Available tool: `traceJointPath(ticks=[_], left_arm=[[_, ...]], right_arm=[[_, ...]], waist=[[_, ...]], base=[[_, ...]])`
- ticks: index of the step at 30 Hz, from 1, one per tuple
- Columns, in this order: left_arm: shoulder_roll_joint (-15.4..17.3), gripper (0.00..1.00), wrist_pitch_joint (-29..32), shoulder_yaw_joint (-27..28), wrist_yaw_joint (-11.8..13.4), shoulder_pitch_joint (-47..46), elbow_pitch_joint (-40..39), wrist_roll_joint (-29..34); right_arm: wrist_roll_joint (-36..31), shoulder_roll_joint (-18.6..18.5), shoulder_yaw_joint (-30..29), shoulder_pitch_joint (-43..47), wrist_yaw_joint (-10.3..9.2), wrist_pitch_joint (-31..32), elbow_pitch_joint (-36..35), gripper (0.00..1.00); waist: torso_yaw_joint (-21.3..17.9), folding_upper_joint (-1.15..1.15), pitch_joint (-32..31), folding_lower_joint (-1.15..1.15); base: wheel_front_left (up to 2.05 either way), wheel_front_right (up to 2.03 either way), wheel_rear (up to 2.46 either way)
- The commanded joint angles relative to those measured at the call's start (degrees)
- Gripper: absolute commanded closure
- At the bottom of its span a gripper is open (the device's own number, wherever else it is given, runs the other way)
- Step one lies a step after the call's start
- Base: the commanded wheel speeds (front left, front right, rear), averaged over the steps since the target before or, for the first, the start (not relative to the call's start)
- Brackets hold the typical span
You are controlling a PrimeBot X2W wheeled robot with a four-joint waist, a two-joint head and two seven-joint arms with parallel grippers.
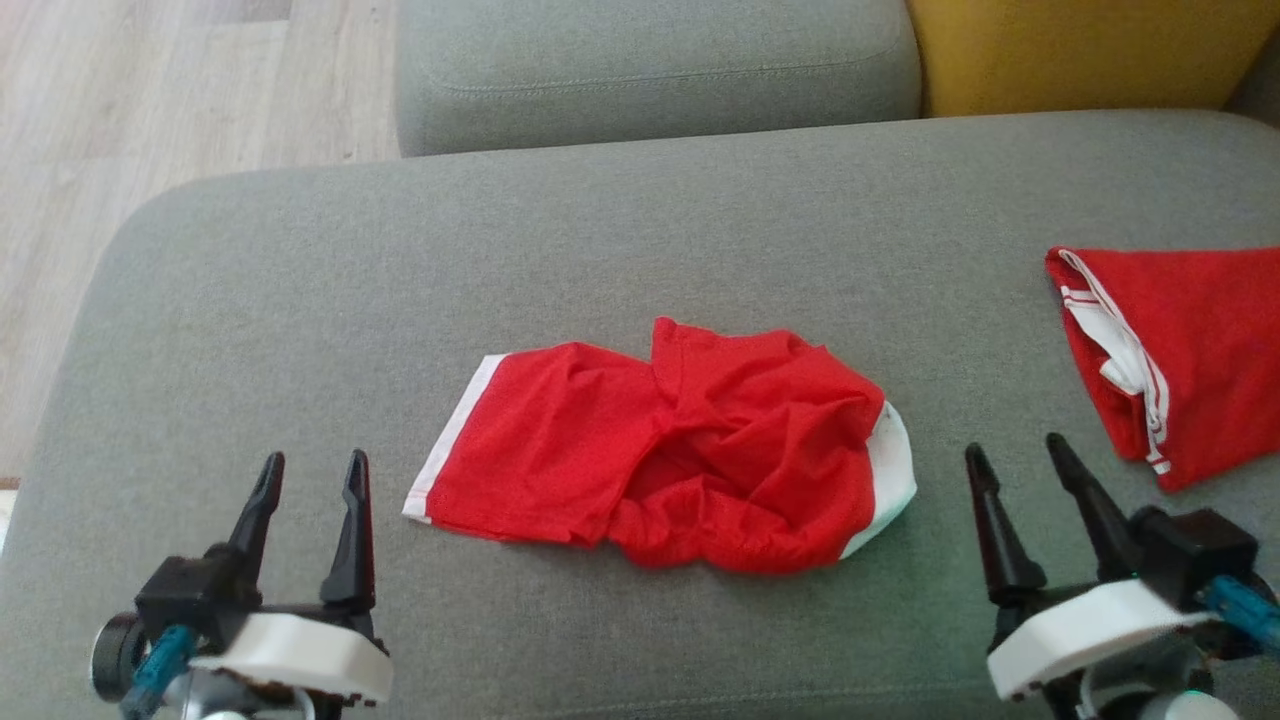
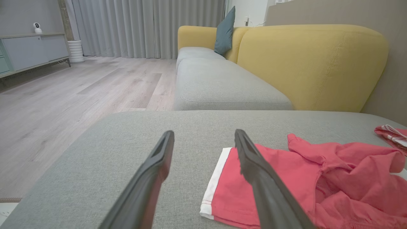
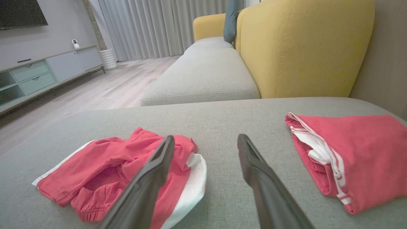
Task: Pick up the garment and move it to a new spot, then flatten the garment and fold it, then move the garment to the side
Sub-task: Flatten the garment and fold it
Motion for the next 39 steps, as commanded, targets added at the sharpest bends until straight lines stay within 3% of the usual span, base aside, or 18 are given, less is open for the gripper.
traceJointPath(ticks=[1, 5, 9, 10, 17, 28, 29, 30, 39], left_arm=[[1.0, 0.0, -0.3, 1.8, 0.3, -3.1, -1.8, -0.2], [0.8, 0.0, -0.4, 1.3, 0.1, -4.4, -1.9, -0.2], [0.4, 0.0, -0.7, 0.3, -0.1, -7.4, -1.8, 0.8], [0.0, 0.0, -0.9, -0.3, -0.3, -9.1, -1.5, 1.1], [-2.0, 0.0, -2.0, -2.2, -1.4, -14.9, 1.0, 2.3], [-5.1, 0.0, -2.8, -2.7, -2.8, -19.5, 3.1, 3.9], [-5.3, 0.0, -2.8, -2.6, -2.9, -19.6, 3.0, 4.1], [-5.5, 0.0, -2.8, -2.4, -3.0, -19.6, 3.0, 4.2], [-6.2, 0.0, -2.8, -0.6, -3.7, -18.4, 2.8, 5.4]], right_arm=[[0.0, -0.9, 1.9, -1.8, 0.22, 0.1, -2.0, 0.0], [1.1, -2.5, 6.0, -3.5, 0.22, 2.2, -1.2, 0.0], [3.1, -5.7, 14.7, -8.6, 0.22, 5.5, 0.8, 0.0], [4.3, -7.3, 20.0, -12.2, 0.22, 7.2, 2.4, 0.0], [8.6, -10.9, 38.6, -26.7, 0.22, 10.6, 9.9, 0.0], [12.8, -13.6, 57.1, -40.8, 0.22, 14.8, 25.9, 0.0], [13.2, -13.6, 58.1, -41.7, 0.22, 14.9, 26.9, 0.44], [13.5, -13.5, 58.8, -42.4, 0.22, 14.7, 27.7, 0.98], [16.2, -10.9, 55.9, -45.8, 0.22, 7.2, 26.5, 1.0]], waist=[[0.2, 0.0, 0.2, 0.0], [1.4, 0.0, 2.0, 0.0], [3.2, 0.0, 5.0, 0.0], [4.5, 0.0, 6.6, 0.0], [8.7, 0.0, 11.2, 0.0], [12.7, 0.0, 13.8, 0.0], [12.8, 0.0, 13.9, 0.0], [12.9, 0.0, 13.9, 0.0], [11.3, 0.0, 13.0, 0.0]], base=[[0.0, 0.0, 0.0], [0.0, 0.0, 0.0], [0.0, 0.0, 0.0], [0.0, 0.0, 0.0], [0.0, 0.0, 0.0], [0.0, 0.0, 0.0], [0.0, 0.0, 0.0], [0.0, 0.0, 0.0], [0.0, 0.0, 0.0]])
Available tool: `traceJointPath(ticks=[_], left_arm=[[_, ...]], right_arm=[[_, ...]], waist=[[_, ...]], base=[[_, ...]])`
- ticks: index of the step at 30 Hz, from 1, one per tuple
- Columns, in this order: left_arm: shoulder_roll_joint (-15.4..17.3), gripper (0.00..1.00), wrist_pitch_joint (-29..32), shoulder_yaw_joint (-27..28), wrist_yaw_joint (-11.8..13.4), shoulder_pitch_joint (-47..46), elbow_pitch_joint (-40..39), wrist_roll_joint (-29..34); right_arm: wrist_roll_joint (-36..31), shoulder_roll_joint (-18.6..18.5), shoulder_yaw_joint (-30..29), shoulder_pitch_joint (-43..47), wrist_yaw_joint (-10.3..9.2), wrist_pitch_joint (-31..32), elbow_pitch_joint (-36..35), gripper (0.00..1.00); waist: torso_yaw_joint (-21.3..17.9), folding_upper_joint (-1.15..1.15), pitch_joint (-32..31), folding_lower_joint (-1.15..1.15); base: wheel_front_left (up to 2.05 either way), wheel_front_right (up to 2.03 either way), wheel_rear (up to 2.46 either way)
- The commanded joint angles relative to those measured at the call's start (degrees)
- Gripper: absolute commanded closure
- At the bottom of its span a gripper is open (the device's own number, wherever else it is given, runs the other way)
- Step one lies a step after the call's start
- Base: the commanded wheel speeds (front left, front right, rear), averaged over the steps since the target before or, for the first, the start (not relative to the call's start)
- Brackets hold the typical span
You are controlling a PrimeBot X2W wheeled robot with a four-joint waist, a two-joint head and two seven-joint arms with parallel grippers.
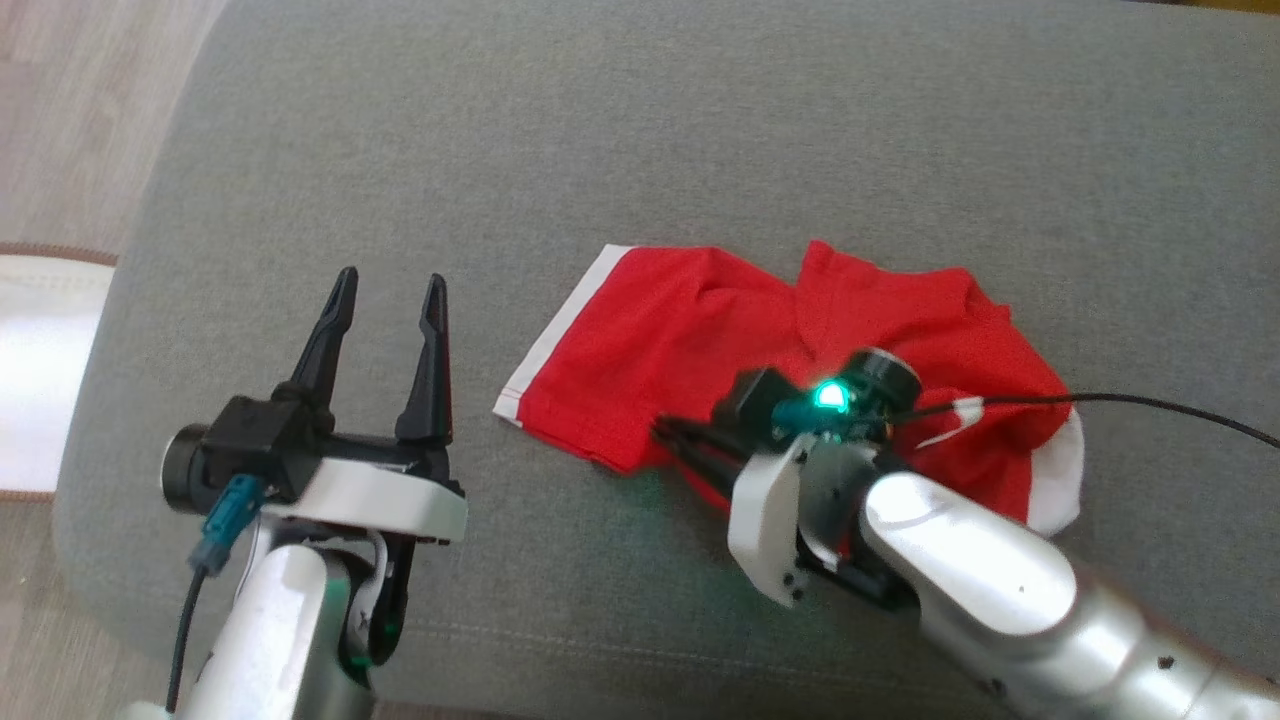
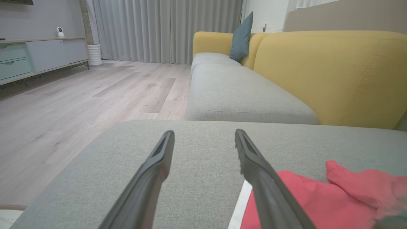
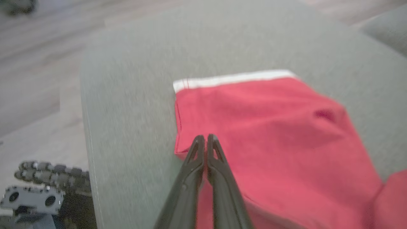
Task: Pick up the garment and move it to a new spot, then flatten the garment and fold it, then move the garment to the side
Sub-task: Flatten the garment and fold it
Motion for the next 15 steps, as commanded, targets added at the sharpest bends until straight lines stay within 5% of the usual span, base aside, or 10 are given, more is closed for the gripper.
traceJointPath(ticks=[1, 7, 15], left_arm=[[0.4, 0.0, -0.7, 2.3, -0.2, -1.4, -2.0, 0.5], [0.4, 0.0, -0.7, 3.2, -0.5, -0.7, -2.0, 1.0], [0.4, 0.0, -0.7, 4.0, -0.9, 0.4, -2.3, 1.6]], right_arm=[[0.6, 1.4, -2.0, -1.6, 0.22, -1.8, -3.0, 1.0], [0.9, 2.6, -11.2, -0.2, 0.22, -5.6, -7.4, 1.0], [-1.3, 4.9, -36.1, 12.5, 0.22, -6.3, -12.0, 1.0]], waist=[[-0.7, 0.0, -0.5, 0.0], [-2.8, 0.0, -1.6, 0.0], [-5.9, 0.0, -2.7, 0.0]], base=[[0.0, 0.0, 0.0], [0.0, 0.0, 0.0], [0.0, 0.0, 0.0]])
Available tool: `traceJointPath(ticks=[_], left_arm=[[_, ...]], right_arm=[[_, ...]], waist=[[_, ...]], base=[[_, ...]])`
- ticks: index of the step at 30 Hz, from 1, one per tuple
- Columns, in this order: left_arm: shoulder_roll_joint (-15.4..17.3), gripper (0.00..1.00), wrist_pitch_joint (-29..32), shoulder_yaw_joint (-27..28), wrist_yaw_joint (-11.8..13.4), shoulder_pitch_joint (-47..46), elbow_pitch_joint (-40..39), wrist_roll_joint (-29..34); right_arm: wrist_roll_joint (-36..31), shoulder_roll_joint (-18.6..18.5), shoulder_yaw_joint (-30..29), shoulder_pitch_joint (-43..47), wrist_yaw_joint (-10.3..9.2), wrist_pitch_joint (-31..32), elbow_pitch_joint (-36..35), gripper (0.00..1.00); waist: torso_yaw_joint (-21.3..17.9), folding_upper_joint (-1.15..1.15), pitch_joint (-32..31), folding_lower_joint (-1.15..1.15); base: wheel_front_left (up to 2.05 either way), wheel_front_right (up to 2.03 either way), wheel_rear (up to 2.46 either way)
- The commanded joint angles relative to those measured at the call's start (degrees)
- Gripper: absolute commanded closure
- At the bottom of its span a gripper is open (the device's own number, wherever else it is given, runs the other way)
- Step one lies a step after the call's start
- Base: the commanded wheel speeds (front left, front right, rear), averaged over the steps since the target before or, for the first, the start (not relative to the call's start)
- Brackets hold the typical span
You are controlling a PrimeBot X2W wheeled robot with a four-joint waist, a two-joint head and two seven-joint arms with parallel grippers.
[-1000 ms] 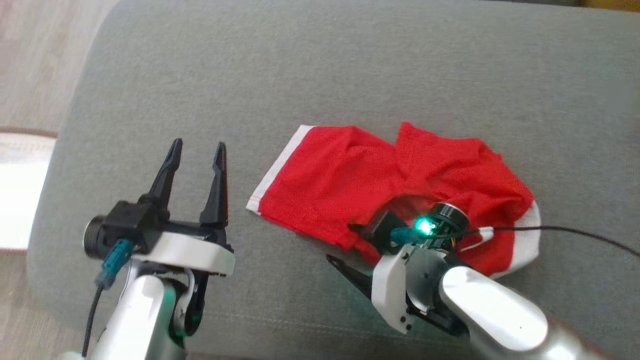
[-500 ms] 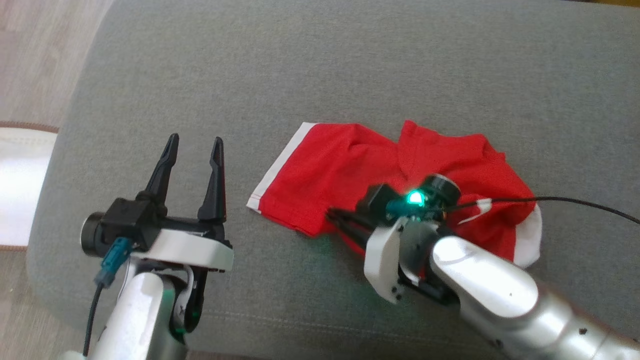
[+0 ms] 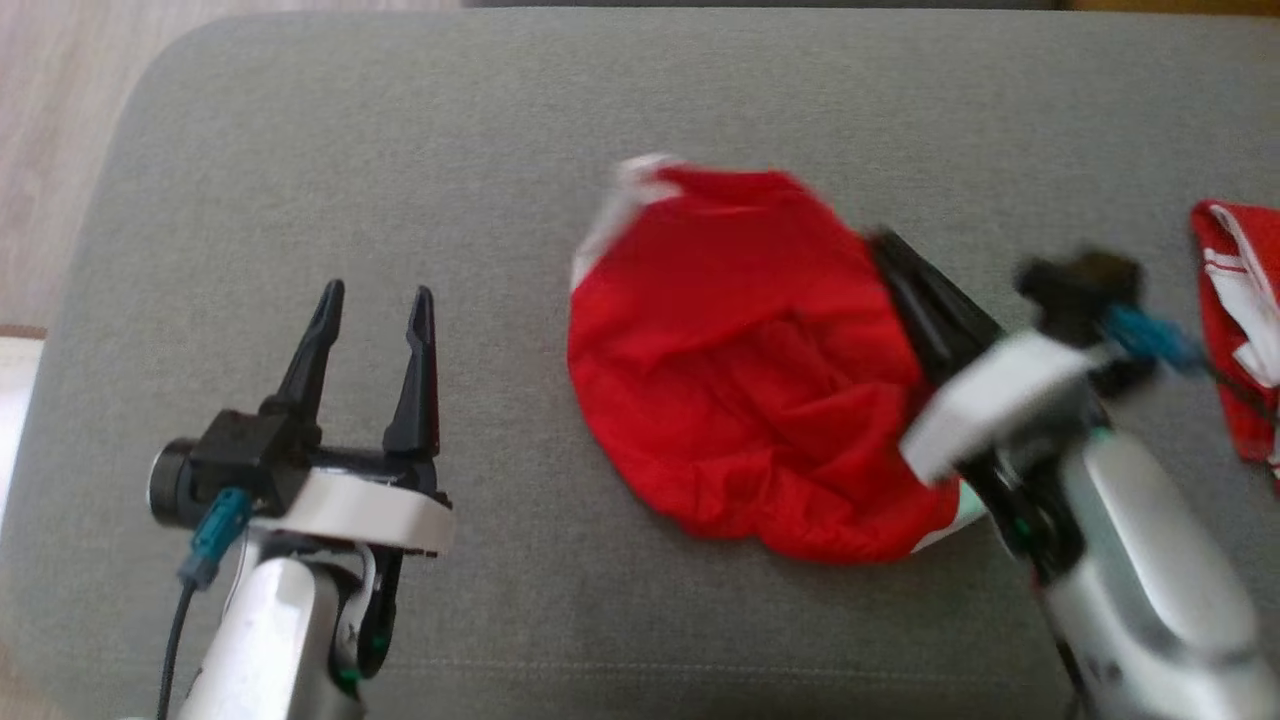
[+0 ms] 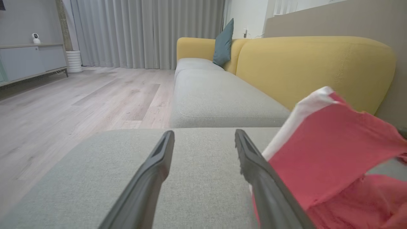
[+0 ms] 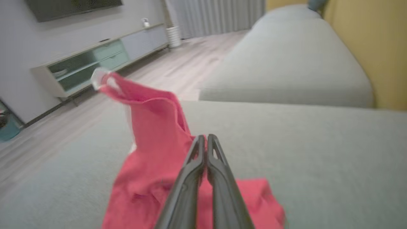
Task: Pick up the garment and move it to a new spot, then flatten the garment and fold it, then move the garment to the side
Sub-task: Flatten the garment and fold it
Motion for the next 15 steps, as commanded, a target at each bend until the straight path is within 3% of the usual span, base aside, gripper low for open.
traceJointPath(ticks=[1, 9, 15], left_arm=[[0.6, 0.0, -0.7, 2.2, -0.2, -0.7, -2.1, 0.5], [0.8, 0.0, -0.7, 2.4, -0.8, -0.4, -1.9, 0.7], [1.1, 0.0, -0.7, 2.5, -0.8, 0.0, -1.5, 0.8]], right_arm=[[-1.0, 1.5, -2.2, 3.2, 0.22, 0.2, -2.6, 1.0], [-3.0, 7.4, -22.7, 21.0, 0.22, 0.4, -4.9, 1.0], [-3.0, 8.5, -26.3, 24.5, 0.22, -1.9, -3.3, 0.96]], waist=[[-0.7, 0.0, -0.2, 0.0], [-2.7, 0.0, 0.2, 0.0], [-3.8, 0.0, -0.1, 0.0]], base=[[0.0, 0.0, 0.0], [0.0, 0.0, 0.0], [0.0, 0.0, 0.0]])
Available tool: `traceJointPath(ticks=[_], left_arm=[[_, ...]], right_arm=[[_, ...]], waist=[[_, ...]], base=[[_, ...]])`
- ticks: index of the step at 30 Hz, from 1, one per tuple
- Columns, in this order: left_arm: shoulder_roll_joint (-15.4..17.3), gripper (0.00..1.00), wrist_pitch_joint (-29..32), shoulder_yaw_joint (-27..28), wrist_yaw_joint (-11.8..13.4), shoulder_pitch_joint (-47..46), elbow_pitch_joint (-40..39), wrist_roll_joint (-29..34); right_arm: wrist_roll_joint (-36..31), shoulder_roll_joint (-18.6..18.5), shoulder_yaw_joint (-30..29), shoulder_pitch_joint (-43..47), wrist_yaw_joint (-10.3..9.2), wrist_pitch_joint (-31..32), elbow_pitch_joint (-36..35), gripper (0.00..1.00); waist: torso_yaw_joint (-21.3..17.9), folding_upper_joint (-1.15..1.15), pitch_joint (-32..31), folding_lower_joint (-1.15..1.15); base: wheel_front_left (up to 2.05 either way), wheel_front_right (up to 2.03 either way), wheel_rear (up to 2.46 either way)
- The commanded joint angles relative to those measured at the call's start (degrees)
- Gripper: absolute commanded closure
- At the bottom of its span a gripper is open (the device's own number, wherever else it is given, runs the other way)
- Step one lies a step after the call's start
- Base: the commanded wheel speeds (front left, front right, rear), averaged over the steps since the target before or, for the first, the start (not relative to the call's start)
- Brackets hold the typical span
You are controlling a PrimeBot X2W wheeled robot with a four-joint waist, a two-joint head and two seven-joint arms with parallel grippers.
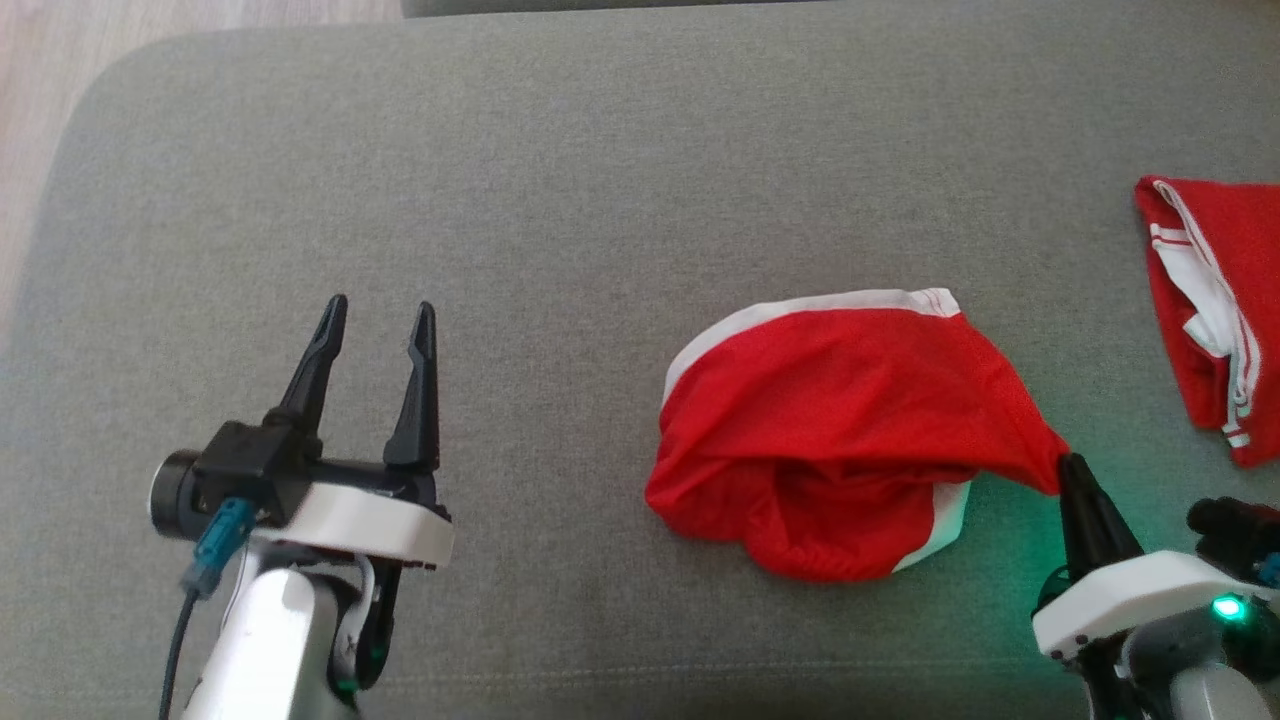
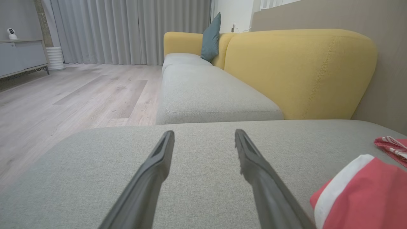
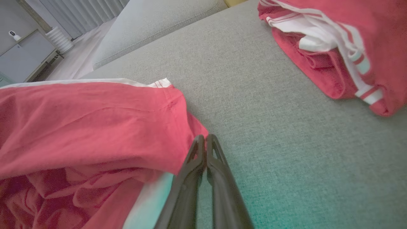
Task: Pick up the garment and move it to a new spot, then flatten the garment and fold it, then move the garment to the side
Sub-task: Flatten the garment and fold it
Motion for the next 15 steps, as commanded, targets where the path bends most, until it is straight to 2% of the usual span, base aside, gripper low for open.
traceJointPath(ticks=[1, 2, 8, 15], left_arm=[[1.0, 0.0, -0.7, 2.4, -0.2, -1.1, -1.7, 0.4], [1.0, 0.0, -0.7, 2.4, -0.1, -0.9, -1.6, 0.4], [1.1, 0.0, -0.7, 3.3, 1.0, 1.1, -2.1, 0.1], [1.3, 0.0, -0.7, 3.6, 1.7, 4.0, -2.4, -0.3]], right_arm=[[-0.3, -0.4, 1.4, -1.0, 0.22, -1.3, -1.8, 0.41], [-0.5, -0.3, 1.3, -1.0, 0.22, -2.0, -2.0, 0.0], [-6.8, -1.2, 2.6, -2.0, 0.22, -8.8, -8.8, 0.0], [-10.0, -4.0, 7.6, -2.1, 0.22, -7.8, -16.5, 0.0]], waist=[[-0.3, 0.0, -0.2, 0.0], [-0.4, 0.0, -0.4, 0.0], [-1.2, 0.0, -2.3, 0.0], [-1.5, 0.0, -4.8, 0.0]], base=[[0.0, 0.0, 0.0], [0.0, 0.0, 0.0], [0.0, 0.0, 0.0], [0.0, 0.0, 0.0]])
